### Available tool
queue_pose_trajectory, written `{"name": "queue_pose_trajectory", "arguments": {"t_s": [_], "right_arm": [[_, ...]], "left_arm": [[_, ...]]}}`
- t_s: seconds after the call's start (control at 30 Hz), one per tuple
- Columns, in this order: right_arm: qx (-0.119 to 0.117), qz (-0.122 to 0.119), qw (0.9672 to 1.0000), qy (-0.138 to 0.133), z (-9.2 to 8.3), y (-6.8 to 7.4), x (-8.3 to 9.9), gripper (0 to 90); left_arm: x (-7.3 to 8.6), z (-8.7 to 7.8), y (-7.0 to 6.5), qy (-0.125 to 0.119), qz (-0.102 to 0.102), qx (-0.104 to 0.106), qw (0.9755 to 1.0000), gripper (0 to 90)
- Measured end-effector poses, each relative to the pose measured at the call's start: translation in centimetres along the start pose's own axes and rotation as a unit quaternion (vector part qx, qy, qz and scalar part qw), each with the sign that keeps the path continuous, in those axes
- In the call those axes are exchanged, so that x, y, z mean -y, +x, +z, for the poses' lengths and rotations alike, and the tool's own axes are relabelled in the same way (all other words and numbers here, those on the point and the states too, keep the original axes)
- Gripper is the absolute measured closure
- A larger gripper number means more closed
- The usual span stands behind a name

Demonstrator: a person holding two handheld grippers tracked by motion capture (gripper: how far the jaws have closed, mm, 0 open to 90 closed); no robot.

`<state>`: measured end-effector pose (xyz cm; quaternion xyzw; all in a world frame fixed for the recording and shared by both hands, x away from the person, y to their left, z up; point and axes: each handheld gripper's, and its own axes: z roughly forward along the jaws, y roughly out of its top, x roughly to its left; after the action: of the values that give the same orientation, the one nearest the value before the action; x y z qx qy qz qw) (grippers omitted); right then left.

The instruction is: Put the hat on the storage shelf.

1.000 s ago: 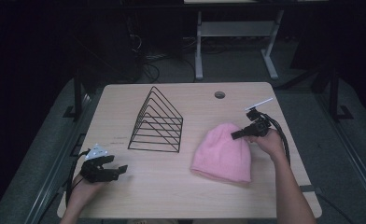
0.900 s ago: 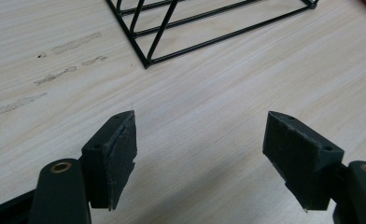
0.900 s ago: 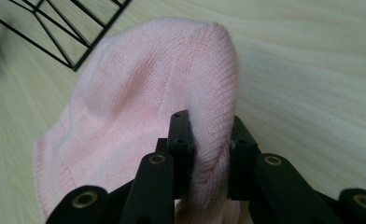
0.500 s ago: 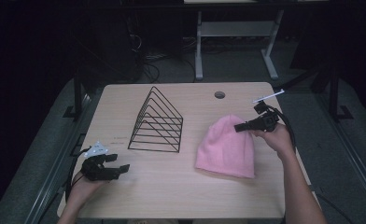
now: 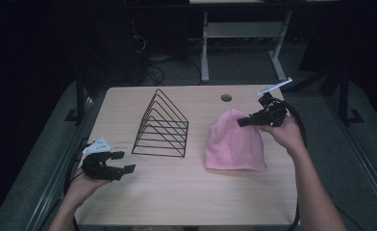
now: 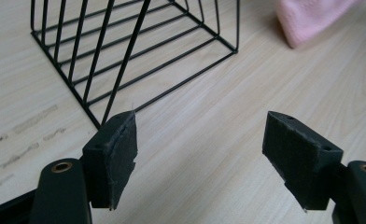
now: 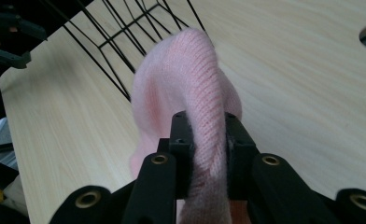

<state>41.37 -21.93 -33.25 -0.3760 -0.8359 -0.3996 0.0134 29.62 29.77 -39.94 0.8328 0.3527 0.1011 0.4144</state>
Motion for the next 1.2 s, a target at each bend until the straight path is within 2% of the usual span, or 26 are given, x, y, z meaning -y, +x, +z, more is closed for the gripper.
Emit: {"name": "queue_pose_trajectory", "arguments": {"t_s": [0.07,0.37,0.7,0.77,0.87,0.97,1.2], "right_arm": [[0.001,-0.009,1.0000,-0.001,-0.2,0.5,-0.6,76.9],[-0.002,-0.052,0.9986,-0.005,-1.1,2.8,-3.7,77.2],[-0.025,-0.085,0.9959,-0.020,-1.7,4.9,-6.0,77.2],[-0.029,-0.093,0.9949,-0.024,-1.8,5.2,-6.4,77.3],[-0.037,-0.103,0.9935,-0.030,-2.0,6.1,-7.1,77.3],[-0.045,-0.114,0.9918,-0.036,-2.2,6.9,-7.7,77.3],[-0.062,-0.136,0.9880,-0.040,-2.3,9.1,-9.3,77.2]], "left_arm": [[-0.6,-0.4,-0.1,0.002,0.014,0.001,0.9999,26.5],[-3.9,-2.0,-0.6,-0.008,0.044,0.027,0.9987,26.5],[-7.0,-3.0,-0.6,-0.013,0.068,0.050,0.9963,26.5],[-7.6,-3.1,-0.6,-0.017,0.071,0.062,0.9954,26.5],[-8.6,-3.2,-0.8,-0.014,0.084,0.068,0.9941,26.6],[-9.7,-3.2,-0.9,-0.015,0.099,0.081,0.9917,26.6],[-11.8,-3.4,-0.9,-0.018,0.109,0.098,0.9891,26.7]]}}
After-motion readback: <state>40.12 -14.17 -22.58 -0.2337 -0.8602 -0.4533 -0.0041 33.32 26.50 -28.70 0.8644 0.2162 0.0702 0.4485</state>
